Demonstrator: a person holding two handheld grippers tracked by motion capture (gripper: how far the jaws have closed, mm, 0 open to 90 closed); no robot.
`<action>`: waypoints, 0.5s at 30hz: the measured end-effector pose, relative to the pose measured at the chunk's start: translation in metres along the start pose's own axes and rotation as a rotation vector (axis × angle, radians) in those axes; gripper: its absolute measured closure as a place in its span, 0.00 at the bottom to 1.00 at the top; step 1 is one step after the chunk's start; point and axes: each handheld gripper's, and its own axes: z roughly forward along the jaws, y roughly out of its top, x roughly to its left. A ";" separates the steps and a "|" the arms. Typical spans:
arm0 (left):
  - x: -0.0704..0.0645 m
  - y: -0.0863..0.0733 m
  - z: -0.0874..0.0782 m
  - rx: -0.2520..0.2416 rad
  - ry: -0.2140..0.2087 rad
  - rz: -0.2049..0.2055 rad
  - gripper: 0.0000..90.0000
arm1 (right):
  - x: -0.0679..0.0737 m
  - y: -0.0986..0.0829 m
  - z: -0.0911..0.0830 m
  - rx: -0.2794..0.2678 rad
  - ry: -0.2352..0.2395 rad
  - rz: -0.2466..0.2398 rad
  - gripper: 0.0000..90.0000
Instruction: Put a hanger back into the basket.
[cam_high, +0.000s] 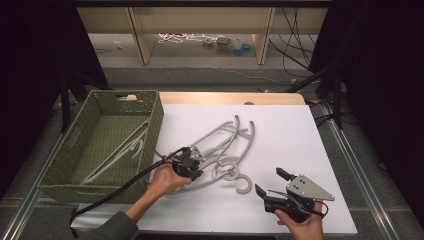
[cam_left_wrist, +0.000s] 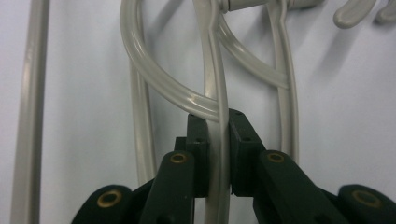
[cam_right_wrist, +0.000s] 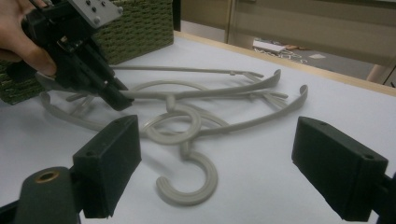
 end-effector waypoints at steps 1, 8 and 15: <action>0.001 0.001 -0.003 -0.014 -0.007 -0.014 0.90 | 0.000 0.000 -0.001 0.007 0.004 -0.001 0.18; 0.010 0.001 -0.020 -0.086 -0.014 -0.075 0.90 | 0.000 0.000 -0.001 0.006 0.003 0.000 0.18; 0.016 0.004 -0.040 -0.177 -0.074 -0.149 0.91 | -0.001 0.000 0.000 0.000 -0.003 0.000 0.18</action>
